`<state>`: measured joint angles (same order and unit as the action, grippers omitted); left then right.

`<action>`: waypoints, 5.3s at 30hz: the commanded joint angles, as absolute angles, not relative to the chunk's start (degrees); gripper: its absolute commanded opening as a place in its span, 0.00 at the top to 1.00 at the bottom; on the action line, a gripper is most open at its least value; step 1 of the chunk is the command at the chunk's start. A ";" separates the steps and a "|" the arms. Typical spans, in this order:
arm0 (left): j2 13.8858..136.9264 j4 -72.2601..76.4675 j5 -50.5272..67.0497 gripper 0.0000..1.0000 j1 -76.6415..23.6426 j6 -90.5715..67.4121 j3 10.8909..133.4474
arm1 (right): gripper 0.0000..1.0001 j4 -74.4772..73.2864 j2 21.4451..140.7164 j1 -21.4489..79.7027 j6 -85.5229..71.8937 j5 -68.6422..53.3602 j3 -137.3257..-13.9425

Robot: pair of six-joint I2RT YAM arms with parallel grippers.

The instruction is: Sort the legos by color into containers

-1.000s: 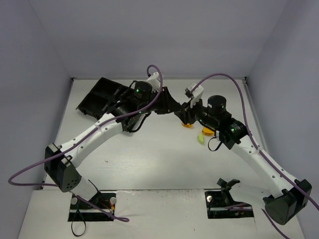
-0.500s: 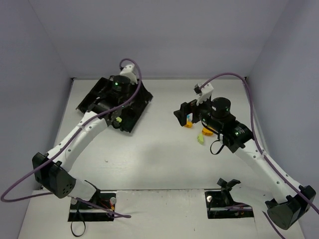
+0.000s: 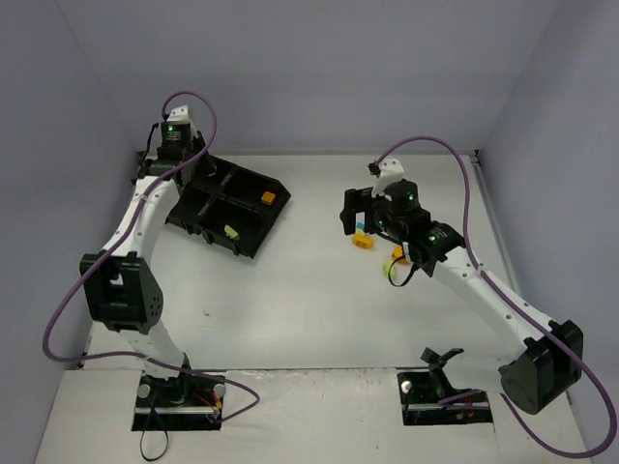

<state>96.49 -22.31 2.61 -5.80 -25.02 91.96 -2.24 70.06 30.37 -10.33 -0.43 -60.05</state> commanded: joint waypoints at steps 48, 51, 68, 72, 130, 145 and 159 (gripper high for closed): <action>98.27 -24.34 5.09 0.50 -16.33 -22.15 97.57 | 0.34 -9.05 85.34 18.37 -26.81 5.36 -47.37; 96.68 -25.75 4.75 0.50 -18.28 -21.71 96.42 | 0.38 -7.65 87.53 18.37 -25.84 5.19 -47.72; 91.15 -32.16 -1.30 0.50 -22.06 -22.15 96.32 | 1.00 3.85 86.48 30.05 -10.73 -3.16 -59.94; 88.25 -35.06 -5.44 0.50 -20.31 -23.99 97.21 | 1.00 7.91 91.66 31.55 -8.70 -11.58 -68.78; 84.46 -32.26 -2.99 0.50 -24.52 -24.87 88.15 | 0.44 -12.20 105.46 25.49 -40.86 21.88 -73.74; 85.17 -32.26 -2.55 0.50 -25.93 -24.87 87.01 | 0.19 -14.50 107.14 25.66 -44.65 18.99 -75.32; 86.04 -32.26 -2.02 0.50 -26.01 -25.14 86.75 | 0.19 -14.59 111.97 25.93 -44.12 17.05 -76.02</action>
<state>86.59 -35.20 -2.52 -25.56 -24.36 84.93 -14.00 111.39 25.58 -43.51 15.99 -72.90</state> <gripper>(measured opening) 0.502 0.817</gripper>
